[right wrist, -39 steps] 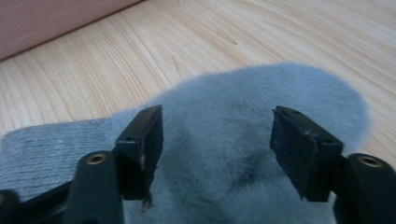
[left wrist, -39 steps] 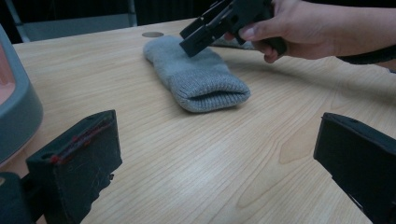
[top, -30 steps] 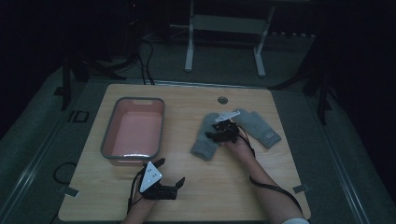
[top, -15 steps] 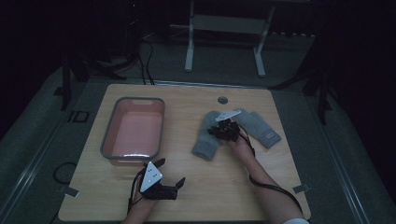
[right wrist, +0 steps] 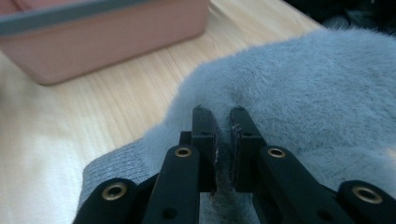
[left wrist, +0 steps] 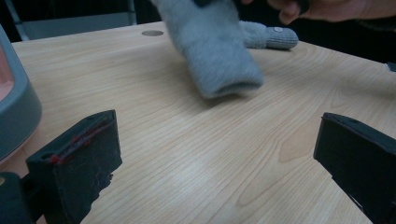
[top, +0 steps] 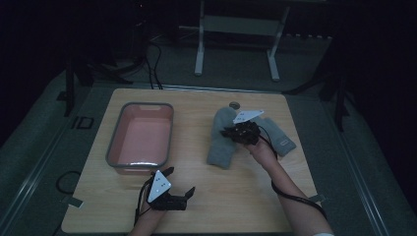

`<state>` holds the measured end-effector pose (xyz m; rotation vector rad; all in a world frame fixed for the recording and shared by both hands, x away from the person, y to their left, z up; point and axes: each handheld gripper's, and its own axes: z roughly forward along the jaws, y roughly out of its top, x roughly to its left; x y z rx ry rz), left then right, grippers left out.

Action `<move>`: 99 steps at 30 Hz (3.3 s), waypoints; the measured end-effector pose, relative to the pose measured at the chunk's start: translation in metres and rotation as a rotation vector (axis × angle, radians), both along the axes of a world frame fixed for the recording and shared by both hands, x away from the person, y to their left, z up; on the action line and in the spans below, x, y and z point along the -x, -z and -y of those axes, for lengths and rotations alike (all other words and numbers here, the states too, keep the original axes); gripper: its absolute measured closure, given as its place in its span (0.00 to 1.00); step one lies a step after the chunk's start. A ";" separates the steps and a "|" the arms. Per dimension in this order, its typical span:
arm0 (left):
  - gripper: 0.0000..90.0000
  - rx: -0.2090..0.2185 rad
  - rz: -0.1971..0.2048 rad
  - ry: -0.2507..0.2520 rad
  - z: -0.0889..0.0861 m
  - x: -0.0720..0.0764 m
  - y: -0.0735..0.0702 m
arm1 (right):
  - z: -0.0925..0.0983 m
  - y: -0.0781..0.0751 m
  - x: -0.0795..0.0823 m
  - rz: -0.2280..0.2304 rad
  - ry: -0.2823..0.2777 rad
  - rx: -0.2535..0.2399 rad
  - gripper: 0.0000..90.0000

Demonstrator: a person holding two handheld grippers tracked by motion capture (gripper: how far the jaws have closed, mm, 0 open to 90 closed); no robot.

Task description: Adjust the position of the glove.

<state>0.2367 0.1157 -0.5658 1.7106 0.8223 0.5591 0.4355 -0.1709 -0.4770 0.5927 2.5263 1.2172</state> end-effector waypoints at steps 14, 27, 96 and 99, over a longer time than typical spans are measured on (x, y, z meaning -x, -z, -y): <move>0.01 -0.001 0.003 -0.002 0.000 0.000 0.000 | -0.008 -0.051 0.050 0.067 -0.221 -0.051 0.92; 0.01 0.000 0.002 0.002 0.000 0.000 0.000 | -0.010 0.022 0.041 -0.084 -0.226 -0.003 0.92; 0.01 -0.004 -0.006 -0.003 0.000 0.000 0.001 | 0.143 0.055 -0.054 -0.135 0.406 0.153 0.54; 0.01 -0.006 -0.008 -0.002 0.000 0.000 0.001 | 0.139 0.058 -0.053 -0.115 0.399 0.193 0.58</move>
